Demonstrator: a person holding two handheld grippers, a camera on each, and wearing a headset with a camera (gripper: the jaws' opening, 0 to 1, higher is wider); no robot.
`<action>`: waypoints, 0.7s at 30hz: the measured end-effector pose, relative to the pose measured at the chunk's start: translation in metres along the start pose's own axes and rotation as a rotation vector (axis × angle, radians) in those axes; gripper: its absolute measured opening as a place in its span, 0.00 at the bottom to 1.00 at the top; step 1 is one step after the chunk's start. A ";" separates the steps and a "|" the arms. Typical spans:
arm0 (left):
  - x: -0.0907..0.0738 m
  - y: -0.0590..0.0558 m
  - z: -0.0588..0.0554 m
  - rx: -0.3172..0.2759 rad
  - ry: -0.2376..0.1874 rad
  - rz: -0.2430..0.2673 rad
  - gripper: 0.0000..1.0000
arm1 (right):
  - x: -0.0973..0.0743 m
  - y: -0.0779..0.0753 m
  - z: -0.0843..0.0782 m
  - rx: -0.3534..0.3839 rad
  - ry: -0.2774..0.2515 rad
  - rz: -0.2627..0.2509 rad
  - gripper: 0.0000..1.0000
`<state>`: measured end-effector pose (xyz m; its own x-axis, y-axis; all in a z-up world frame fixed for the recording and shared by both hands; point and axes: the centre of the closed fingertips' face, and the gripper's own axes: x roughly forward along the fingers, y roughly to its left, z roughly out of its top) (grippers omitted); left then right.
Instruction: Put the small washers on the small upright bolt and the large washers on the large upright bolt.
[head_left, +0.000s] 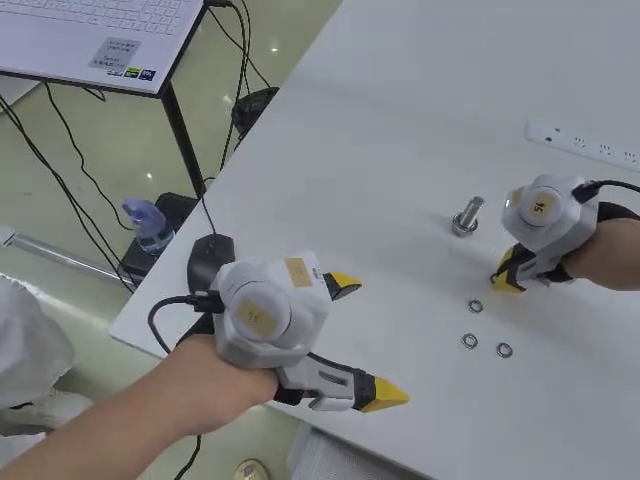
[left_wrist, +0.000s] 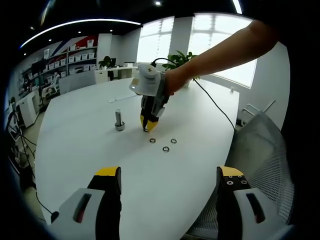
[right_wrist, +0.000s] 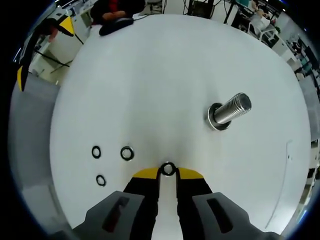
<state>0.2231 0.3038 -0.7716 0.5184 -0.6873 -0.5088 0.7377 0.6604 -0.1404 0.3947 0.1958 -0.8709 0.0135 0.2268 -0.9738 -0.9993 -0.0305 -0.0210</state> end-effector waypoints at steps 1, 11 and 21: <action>0.000 0.000 0.000 0.001 0.000 0.001 0.77 | 0.000 0.000 0.000 0.004 -0.001 0.000 0.13; 0.000 0.003 0.006 0.010 -0.015 0.027 0.77 | -0.019 0.001 0.004 0.037 -0.031 0.001 0.13; 0.004 0.001 0.009 0.014 -0.008 0.031 0.78 | -0.049 -0.003 -0.014 0.064 -0.039 -0.028 0.13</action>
<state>0.2296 0.2992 -0.7664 0.5445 -0.6690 -0.5060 0.7271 0.6772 -0.1129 0.3974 0.1710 -0.8266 0.0412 0.2643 -0.9636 -0.9987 0.0386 -0.0321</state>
